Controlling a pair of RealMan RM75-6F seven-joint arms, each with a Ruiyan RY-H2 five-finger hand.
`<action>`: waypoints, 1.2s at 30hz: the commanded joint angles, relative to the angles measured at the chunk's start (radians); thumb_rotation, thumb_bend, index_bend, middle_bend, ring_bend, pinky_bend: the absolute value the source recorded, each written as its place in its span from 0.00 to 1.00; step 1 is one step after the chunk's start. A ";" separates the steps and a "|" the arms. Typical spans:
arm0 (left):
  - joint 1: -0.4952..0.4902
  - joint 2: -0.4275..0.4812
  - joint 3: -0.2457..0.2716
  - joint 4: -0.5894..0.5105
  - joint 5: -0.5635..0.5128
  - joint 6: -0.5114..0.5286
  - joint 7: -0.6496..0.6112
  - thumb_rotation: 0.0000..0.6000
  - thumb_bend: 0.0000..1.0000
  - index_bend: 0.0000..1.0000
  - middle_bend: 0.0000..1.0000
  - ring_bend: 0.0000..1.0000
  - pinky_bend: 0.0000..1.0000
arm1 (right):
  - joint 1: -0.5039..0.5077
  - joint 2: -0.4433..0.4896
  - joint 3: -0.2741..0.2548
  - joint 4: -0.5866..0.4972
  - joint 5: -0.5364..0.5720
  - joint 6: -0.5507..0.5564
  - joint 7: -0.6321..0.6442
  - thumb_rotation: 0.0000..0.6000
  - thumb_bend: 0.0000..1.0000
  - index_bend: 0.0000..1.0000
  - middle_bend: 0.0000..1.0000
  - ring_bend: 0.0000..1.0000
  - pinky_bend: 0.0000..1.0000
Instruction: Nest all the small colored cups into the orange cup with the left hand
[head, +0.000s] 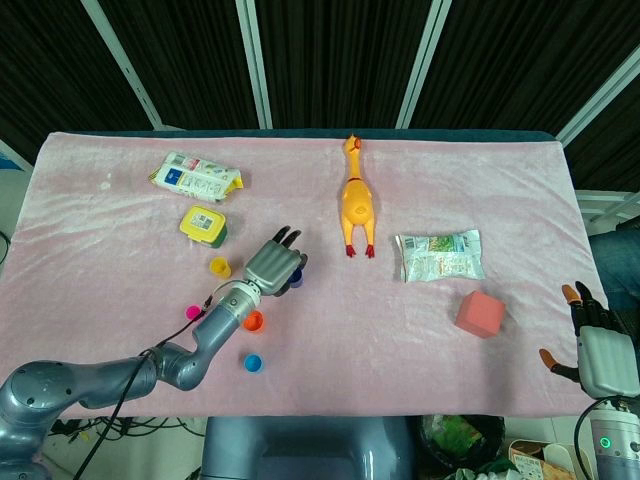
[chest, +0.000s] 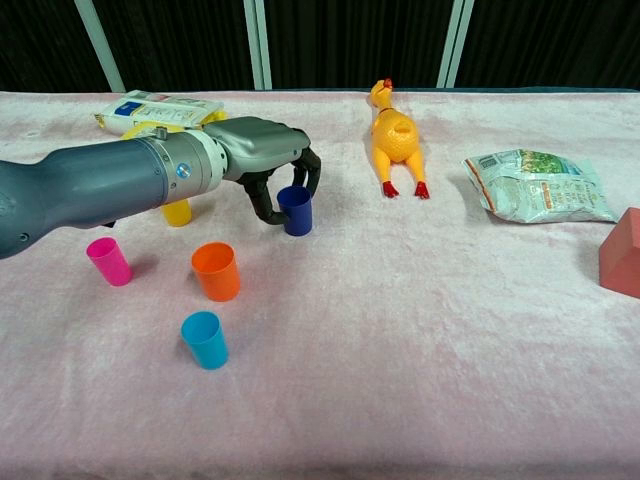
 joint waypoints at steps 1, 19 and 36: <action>0.000 -0.001 -0.001 0.002 0.000 -0.001 -0.003 1.00 0.32 0.42 0.45 0.02 0.00 | 0.000 0.000 0.000 0.000 0.000 0.000 0.000 1.00 0.13 0.00 0.02 0.11 0.16; 0.003 -0.003 -0.002 0.006 0.013 0.006 -0.013 1.00 0.32 0.42 0.45 0.02 0.00 | 0.001 0.000 -0.001 0.000 0.000 -0.002 -0.003 1.00 0.13 0.00 0.02 0.11 0.16; 0.029 0.058 -0.001 -0.088 0.049 0.052 -0.026 1.00 0.32 0.42 0.45 0.02 0.00 | 0.002 0.001 -0.002 0.003 -0.001 -0.004 0.000 1.00 0.13 0.00 0.02 0.11 0.16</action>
